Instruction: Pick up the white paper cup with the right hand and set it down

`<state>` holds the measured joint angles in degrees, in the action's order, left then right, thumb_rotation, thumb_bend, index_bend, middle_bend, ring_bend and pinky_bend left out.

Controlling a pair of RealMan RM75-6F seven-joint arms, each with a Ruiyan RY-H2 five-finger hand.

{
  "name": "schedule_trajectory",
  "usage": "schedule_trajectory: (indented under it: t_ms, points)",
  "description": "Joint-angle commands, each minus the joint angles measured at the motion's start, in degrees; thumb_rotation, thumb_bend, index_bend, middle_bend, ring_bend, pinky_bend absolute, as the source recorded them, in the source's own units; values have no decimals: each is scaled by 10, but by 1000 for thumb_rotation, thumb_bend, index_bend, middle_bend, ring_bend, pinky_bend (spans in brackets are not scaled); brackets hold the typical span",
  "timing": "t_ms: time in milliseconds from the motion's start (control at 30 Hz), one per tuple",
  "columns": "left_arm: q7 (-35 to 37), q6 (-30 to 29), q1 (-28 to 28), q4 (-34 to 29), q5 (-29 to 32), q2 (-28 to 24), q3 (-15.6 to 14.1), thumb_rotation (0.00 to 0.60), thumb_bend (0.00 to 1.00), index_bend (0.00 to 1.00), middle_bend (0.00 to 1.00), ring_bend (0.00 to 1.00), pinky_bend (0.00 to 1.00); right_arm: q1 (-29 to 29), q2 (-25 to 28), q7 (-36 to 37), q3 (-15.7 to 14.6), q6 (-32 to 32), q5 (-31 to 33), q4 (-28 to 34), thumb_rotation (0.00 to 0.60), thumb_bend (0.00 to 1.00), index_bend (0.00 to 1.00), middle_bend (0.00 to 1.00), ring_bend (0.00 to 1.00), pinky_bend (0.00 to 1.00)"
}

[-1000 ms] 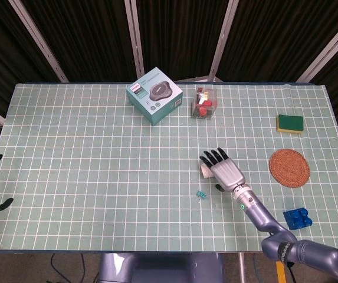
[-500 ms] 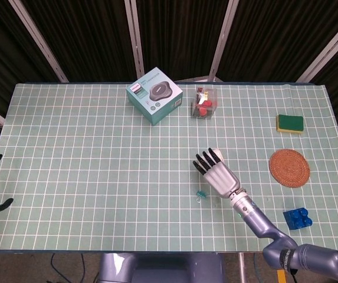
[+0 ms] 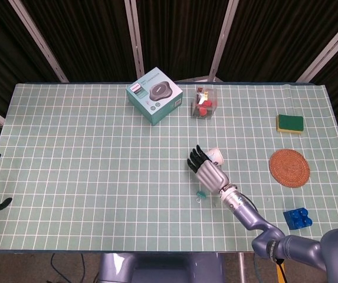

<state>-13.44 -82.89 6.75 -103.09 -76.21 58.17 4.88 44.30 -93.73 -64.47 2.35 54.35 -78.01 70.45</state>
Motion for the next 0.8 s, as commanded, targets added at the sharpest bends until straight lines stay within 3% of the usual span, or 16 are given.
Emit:
schedule_trajectory:
  t_ms: [33,200,467,600,800]
  points:
    - [0,1,0,1,1,0,0,600,0,0,0,0,0,4,-8,-7,3,-4,6,-17,600,103,43,104,0,0]
    - [-1,4,2,2,4,1,1,600,0,0,0,0,0,7,-13,-6,2,-7,7,-38,600,108,44,168,0,3]
    - [-1,5,3,3,5,2,1,600,0,0,0,0,0,17,-21,42,-10,-5,-31,-81,600,189,192,352,129,281]
    - [-3,6,3,4,7,3,1,600,0,0,0,0,0,18,-23,76,-16,2,-50,-96,600,263,215,366,144,332]
    - [-4,6,3,4,6,4,1,600,0,0,0,0,0,18,-29,130,-19,17,-73,-117,600,276,220,370,148,341]
